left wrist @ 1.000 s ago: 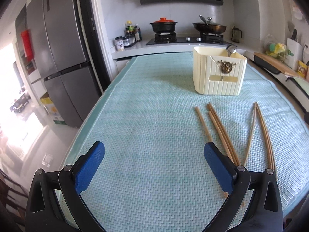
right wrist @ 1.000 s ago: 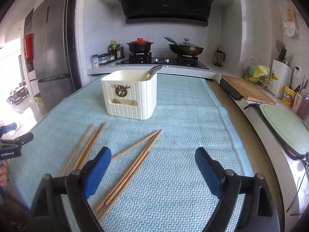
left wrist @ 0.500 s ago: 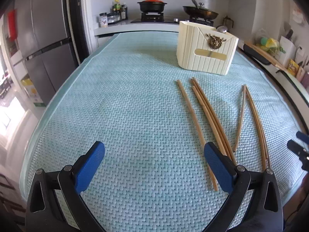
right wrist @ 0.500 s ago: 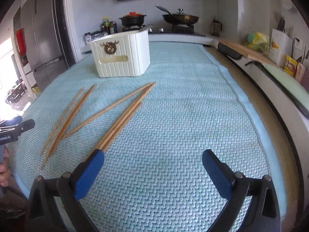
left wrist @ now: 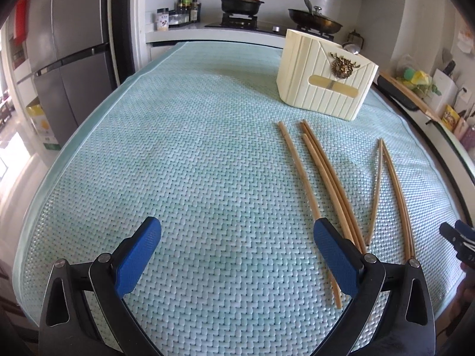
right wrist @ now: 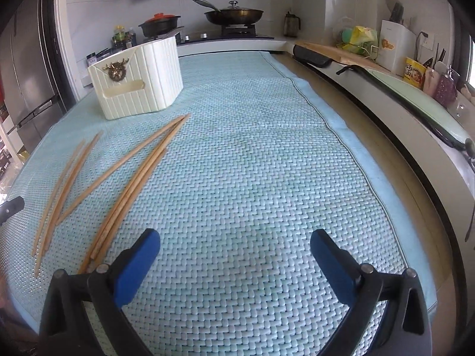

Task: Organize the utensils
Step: 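Move the right tool back over the wooden chopsticks and open it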

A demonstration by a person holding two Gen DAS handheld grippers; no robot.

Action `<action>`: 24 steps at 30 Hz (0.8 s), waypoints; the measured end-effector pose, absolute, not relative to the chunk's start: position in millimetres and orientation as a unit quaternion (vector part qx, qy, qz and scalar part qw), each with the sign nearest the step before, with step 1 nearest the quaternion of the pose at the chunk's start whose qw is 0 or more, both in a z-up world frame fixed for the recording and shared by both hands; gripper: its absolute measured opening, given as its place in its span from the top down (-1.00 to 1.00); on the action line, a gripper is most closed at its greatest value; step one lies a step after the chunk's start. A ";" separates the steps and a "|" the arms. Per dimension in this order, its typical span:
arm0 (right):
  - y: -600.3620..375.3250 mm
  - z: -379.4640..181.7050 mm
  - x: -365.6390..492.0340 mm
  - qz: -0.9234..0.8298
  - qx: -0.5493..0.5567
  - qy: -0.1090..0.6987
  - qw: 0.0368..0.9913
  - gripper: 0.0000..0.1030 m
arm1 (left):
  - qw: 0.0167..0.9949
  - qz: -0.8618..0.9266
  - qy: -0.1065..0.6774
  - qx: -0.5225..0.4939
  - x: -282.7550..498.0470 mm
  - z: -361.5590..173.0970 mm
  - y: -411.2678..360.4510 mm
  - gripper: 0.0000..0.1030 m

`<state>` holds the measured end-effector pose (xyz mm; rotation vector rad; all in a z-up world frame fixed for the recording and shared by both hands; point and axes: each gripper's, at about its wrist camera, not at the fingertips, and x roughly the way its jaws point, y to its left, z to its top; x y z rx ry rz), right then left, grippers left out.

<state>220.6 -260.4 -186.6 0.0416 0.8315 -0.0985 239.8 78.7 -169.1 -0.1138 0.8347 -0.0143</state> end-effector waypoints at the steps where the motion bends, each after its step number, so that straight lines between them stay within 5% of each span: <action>1: -261.9 -186.9 221.2 -0.047 0.024 0.401 0.914 -0.99 | 0.914 -0.006 0.403 -0.055 240.3 -168.4 78.2 -0.99; 5: -266.4 -185.8 231.5 -0.033 0.058 0.403 0.913 -0.81 | 0.916 -0.004 0.399 -0.044 242.9 -166.7 73.0 -0.99; 8: -262.1 -187.7 246.6 -0.015 0.074 0.412 0.908 -0.35 | 0.915 -0.004 0.401 -0.037 245.6 -167.3 68.7 -0.99; 10: -254.3 -189.5 257.0 -0.001 0.079 0.419 0.905 -0.25 | 0.915 -0.004 0.402 -0.035 246.4 -167.8 67.3 -0.99; 24: -181.3 -194.7 281.9 0.057 -0.013 0.441 0.896 -0.13 | 0.909 -0.005 0.411 -0.065 249.0 -176.2 76.4 -0.99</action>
